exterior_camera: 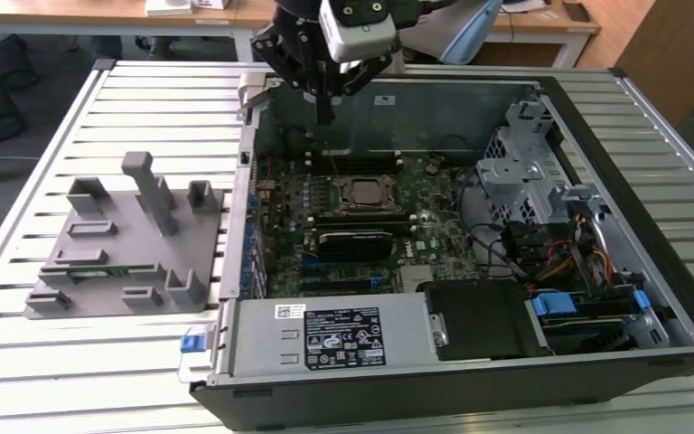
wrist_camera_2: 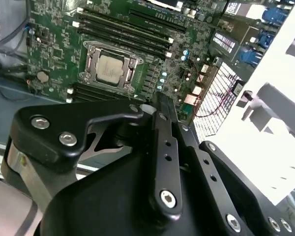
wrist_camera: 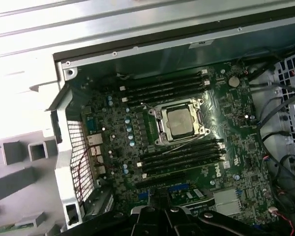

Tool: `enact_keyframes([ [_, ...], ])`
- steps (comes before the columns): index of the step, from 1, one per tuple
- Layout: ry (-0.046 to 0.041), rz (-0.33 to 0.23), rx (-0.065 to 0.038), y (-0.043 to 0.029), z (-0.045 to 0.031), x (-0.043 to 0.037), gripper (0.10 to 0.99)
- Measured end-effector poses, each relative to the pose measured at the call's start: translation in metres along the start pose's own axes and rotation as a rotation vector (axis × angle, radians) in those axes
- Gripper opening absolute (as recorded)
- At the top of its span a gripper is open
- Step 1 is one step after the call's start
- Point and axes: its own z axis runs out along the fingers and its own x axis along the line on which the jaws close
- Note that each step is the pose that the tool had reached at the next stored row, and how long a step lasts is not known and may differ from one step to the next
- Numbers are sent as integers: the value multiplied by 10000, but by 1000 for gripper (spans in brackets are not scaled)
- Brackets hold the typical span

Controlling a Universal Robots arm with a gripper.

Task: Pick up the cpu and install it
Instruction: 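Close the cpu cover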

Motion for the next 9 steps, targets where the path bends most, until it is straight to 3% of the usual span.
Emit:
enact_keyframes([
  [9,-6,121,3,123,80,-180,106],
])
